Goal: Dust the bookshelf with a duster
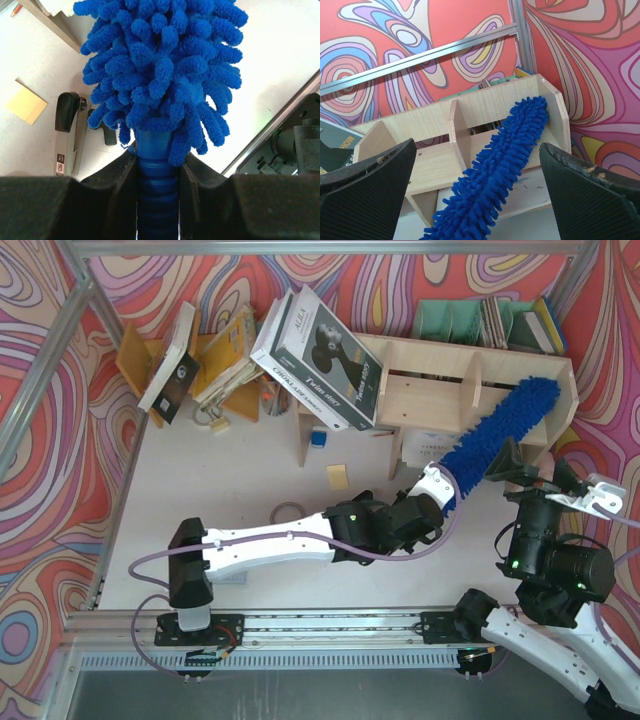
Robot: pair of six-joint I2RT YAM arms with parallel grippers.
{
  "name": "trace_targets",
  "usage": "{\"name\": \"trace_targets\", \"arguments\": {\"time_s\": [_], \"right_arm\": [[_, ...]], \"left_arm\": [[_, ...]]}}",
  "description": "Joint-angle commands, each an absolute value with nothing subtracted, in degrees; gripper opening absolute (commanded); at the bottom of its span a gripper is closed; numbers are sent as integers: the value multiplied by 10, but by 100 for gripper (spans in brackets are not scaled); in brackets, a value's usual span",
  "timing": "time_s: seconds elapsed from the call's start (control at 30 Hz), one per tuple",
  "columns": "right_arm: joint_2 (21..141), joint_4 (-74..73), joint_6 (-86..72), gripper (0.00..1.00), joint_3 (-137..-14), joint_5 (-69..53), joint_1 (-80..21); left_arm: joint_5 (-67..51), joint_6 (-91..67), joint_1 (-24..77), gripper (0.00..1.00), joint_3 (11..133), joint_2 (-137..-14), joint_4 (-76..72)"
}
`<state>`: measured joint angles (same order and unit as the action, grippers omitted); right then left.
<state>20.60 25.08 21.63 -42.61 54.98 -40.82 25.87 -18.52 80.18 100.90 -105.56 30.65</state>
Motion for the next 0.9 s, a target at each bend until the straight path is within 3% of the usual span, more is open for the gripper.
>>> {"name": "trace_targets", "arguments": {"time_s": [0.0,0.87], "right_arm": [[199,276,219,99,-422,555,-407],[203,272,218,99,-423,555,-406]], "left_arm": [[263,-176,799,0,955,-983,202],[294,-164,860,0,918,-972,272]]}}
